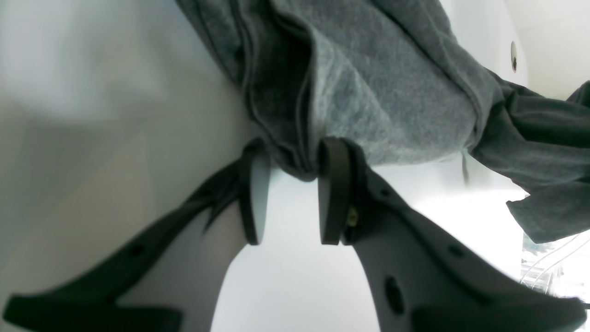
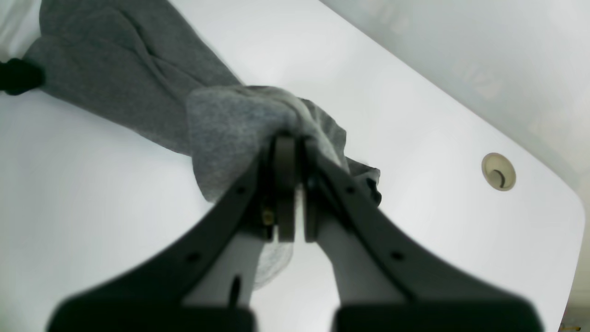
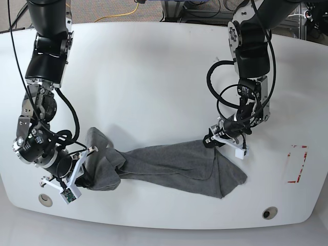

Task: Layout the t-shirt on the table in an organized manner, then fold the t-shirt properly
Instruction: 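Pull the held fabric away from the right gripper with the left gripper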

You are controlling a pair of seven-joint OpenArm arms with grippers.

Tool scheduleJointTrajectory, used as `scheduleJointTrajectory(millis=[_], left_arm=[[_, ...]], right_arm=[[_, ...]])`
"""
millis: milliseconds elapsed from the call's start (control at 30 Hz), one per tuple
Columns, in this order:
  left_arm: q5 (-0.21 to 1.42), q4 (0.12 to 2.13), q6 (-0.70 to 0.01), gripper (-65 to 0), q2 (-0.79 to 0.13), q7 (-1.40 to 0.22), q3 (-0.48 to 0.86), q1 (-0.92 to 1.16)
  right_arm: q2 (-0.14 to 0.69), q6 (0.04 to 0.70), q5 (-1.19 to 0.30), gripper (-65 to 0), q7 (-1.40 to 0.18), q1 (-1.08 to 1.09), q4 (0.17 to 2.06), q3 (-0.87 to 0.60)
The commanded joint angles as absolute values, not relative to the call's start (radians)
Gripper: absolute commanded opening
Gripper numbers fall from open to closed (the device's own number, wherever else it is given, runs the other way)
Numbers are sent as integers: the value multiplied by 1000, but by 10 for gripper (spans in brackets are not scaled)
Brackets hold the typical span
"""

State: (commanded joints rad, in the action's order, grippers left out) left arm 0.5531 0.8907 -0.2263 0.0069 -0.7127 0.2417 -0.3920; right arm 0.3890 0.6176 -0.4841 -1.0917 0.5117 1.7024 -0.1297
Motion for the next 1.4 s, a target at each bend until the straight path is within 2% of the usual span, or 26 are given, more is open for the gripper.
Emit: scheduleJointTrajectory(millis=[167,600,667,800,1200,1333,1400], left_arm=[[616,886,-226,-472,5,-710,242,-392],[615,858,-222,-481,5,-647,234,-400],[615,834,-222,-503,5,-644,234,-401],[615,789,-223,-592,5,-642,234,-430],[613,740,-223,-604,5,-644,214,-440],[616,745,-226,-649,4,-644,191,-437],[618,768,-228,-643,4,-644,193,-435]], right_arm=[[389,618,-486,-650,-1092,512,1702,-130],[390,618,-489,-650,-1092,510,1702,-130],[390,618,-489,-650,-1092,510,1702,-130],[389,618,-489,-650,-1092,510,1702,-130],[389,618,-489,-650,-1092,510,1704,-130],[389,618,-489,-650,-1092,510,1704,-130],[389,618,-489,-650,-1092,510,1704,-130]])
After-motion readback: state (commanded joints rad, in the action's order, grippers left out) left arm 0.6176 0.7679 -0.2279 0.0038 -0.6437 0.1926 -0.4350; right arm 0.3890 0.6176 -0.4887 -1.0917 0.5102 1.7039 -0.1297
